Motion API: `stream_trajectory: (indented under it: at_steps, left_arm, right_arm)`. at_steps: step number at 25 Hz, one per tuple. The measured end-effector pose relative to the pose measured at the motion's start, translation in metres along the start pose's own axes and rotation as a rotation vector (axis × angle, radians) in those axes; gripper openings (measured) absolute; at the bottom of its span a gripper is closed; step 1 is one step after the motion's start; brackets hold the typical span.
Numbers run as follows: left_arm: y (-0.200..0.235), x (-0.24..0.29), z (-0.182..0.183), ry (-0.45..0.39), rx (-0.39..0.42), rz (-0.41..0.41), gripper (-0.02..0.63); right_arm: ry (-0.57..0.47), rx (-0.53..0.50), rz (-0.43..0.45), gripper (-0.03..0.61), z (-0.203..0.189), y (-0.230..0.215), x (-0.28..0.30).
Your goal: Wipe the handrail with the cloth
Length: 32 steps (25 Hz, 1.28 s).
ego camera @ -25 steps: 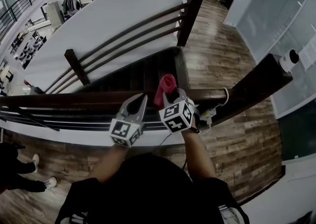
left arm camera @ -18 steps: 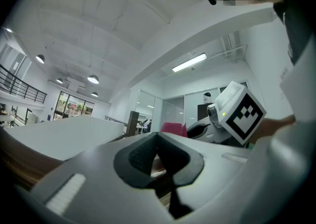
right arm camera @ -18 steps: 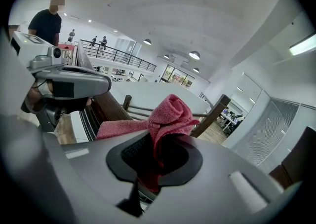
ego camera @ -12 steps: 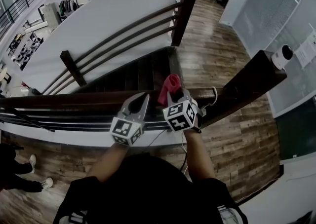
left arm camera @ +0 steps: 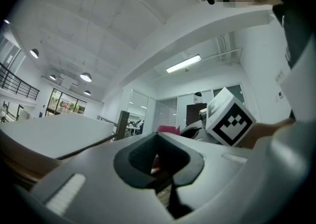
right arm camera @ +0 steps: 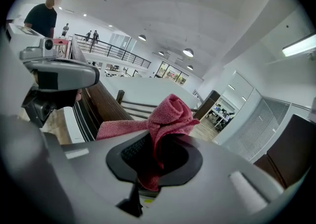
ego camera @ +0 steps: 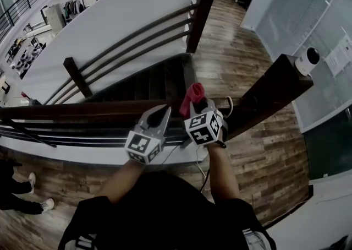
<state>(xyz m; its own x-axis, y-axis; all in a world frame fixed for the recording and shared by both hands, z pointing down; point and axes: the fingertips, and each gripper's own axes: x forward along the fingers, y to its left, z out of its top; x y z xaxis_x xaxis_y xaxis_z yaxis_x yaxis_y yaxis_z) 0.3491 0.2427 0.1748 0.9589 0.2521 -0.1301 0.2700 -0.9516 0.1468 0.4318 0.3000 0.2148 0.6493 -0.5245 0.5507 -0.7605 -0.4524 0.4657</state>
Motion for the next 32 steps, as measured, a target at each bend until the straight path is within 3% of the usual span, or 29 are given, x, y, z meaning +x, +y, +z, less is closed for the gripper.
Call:
stream_trajectory:
  at_steps: [16,32]
  left_arm:
    - [-0.051,0.031,-0.011,0.022,-0.006,-0.138,-0.002]
    - [-0.059,0.032,-0.016,0.039,0.012,-0.152,-0.002]
  right_arm:
    - [0.049,0.067,-0.080,0.041,-0.041,-0.051,-0.011]
    - [0.115,0.112,-0.247,0.041,-0.080,-0.101,-0.024]
